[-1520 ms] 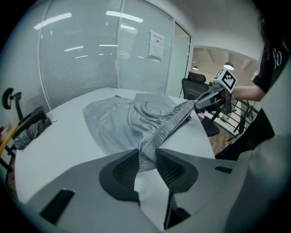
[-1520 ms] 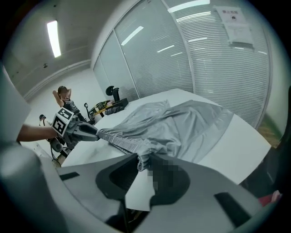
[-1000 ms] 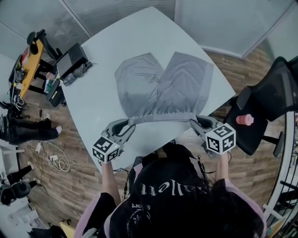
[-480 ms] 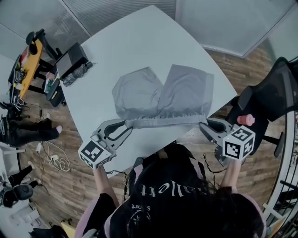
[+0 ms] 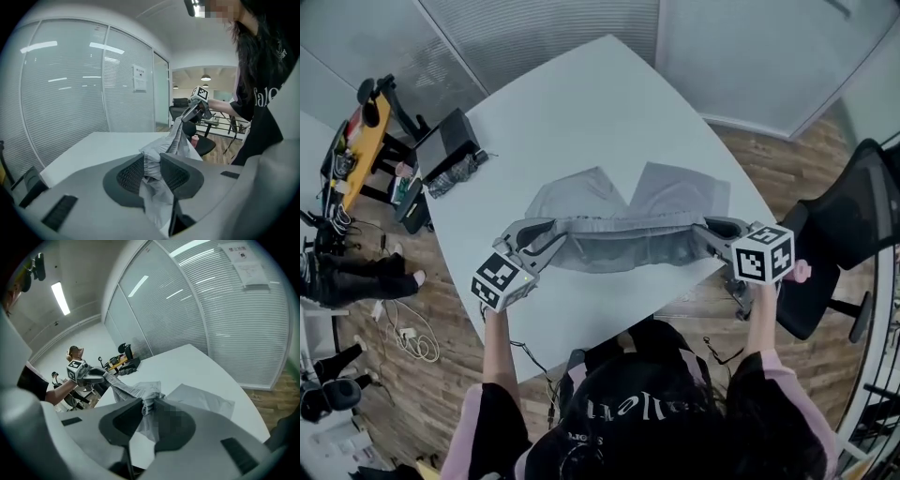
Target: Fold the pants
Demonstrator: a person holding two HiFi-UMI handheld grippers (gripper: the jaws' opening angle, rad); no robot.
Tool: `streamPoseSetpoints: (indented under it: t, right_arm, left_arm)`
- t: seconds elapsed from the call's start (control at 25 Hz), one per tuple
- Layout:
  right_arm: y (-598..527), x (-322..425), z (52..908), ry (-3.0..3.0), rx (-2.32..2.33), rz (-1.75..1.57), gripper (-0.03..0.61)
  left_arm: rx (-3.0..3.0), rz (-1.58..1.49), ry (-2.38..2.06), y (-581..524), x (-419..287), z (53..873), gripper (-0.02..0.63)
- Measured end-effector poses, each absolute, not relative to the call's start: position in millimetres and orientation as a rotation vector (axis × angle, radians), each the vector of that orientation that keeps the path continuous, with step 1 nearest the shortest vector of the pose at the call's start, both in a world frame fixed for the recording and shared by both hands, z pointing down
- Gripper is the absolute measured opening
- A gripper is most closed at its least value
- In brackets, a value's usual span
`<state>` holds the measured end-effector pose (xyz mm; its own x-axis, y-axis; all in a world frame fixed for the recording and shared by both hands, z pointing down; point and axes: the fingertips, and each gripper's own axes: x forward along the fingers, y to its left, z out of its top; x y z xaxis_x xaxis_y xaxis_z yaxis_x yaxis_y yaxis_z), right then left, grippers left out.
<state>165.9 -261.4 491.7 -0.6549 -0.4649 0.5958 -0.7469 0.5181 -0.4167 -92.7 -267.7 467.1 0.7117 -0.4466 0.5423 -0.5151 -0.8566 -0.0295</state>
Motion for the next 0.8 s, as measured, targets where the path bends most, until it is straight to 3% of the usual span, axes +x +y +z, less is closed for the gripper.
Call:
streamPoseSetpoints:
  t: [0.48, 0.8]
  right_arm:
    - [-399.7, 158.3, 570.7, -2.297, 1.012, 0.902, 0.084]
    - [-409.3, 164.5, 656.6, -2.195, 0.998, 0.895, 0.084]
  left_arm:
    - [2.593, 1.036, -0.981, -392.1, -93.5, 555.1, 0.121]
    - [2.322, 1.074, -1.007, -392.8, -100.3, 641.4, 0.123]
